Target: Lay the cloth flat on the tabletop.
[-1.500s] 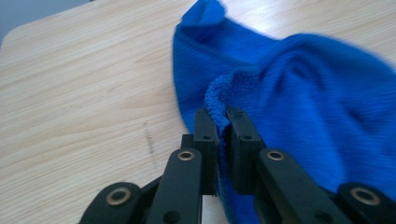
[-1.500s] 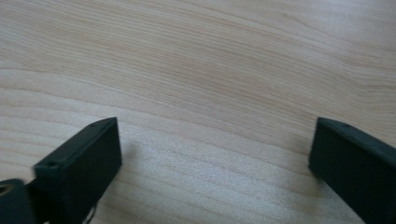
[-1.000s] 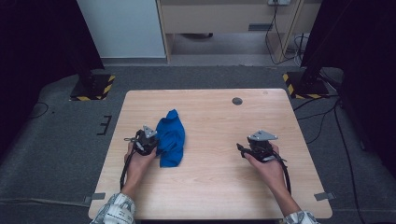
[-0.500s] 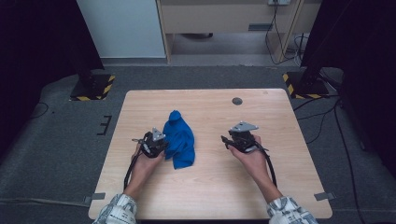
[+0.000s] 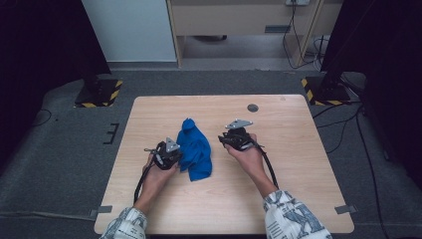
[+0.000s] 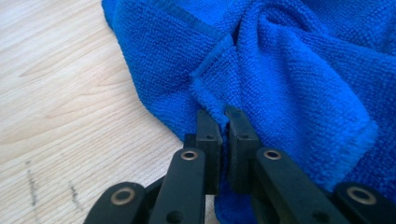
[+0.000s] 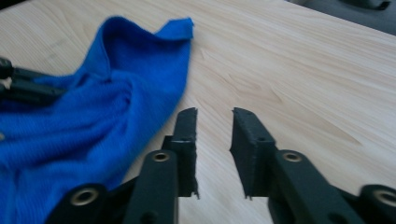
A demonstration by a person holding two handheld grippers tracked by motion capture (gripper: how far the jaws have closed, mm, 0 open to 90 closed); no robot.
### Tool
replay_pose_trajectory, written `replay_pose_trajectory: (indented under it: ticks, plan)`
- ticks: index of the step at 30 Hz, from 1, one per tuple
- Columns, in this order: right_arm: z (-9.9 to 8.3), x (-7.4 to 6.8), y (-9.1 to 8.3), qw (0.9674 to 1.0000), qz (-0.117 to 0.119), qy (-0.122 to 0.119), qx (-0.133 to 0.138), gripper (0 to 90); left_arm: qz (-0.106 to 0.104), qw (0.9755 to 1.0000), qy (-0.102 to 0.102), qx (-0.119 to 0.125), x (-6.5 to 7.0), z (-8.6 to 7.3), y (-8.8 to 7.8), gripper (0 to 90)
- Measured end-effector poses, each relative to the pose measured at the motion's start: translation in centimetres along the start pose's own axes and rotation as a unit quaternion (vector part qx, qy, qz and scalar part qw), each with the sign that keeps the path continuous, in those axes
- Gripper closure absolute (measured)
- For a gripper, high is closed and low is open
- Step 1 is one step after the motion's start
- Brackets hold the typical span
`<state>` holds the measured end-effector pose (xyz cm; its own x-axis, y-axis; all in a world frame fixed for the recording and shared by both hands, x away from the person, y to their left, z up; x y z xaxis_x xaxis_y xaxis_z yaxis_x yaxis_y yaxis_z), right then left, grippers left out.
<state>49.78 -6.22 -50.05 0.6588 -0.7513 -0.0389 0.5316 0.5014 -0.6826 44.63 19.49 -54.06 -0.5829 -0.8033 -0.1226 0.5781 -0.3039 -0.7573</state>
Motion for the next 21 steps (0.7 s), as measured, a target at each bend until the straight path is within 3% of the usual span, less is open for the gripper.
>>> replay_pose_trajectory:
  ticks: [3,4,7,10,17,20,21]
  plan:
    - [0.7,-0.3,0.7,1.0,0.007,-0.002,0.001,78.6,0.004,0.9999,-0.008,0.009,-0.1,-0.1,-0.5,84.5]
    - [1.3,-0.7,1.7,0.9998,0.019,0.003,0.001,79.5,0.014,0.9995,-0.018,0.022,-0.4,-0.2,-1.3,84.3]
    - [1.7,-1.0,2.4,0.9998,0.021,0.001,-0.002,77.9,0.027,0.9988,-0.027,0.032,-0.7,-0.3,-2.0,83.3]
    - [2.3,-1.9,4.2,0.9994,0.034,0.009,-0.007,70.8,0.035,0.9971,-0.048,0.047,-1.1,-0.4,-2.9,82.4]
    - [2.3,-3.4,6.3,0.9982,0.051,0.0,-0.03,54.1,0.045,0.9973,-0.044,0.039,-1.0,-0.5,-2.8,80.4]
    - [1.9,-3.5,6.7,0.9975,0.057,-0.009,-0.042,66.7,0.047,0.9971,-0.042,0.043,-1.0,-0.4,-2.9,80.3]
    - [1.9,-3.5,6.7,0.9975,0.057,-0.009,-0.042,66.7,0.047,0.9971,-0.042,0.043,-1.0,-0.4,-2.9,80.3]
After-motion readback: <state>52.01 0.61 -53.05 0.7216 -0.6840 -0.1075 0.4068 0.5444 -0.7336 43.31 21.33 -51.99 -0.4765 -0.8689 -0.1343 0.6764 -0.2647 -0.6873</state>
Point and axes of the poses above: each handheld gripper's, and its own axes: y roughly forward along the jaws, z roughly out of its top, x roughly to its right, the point moved 2 cm from there along y, roughly forward along the jaws, and after that the axes turned 7 degrees about -x, right-handed, at the moved point
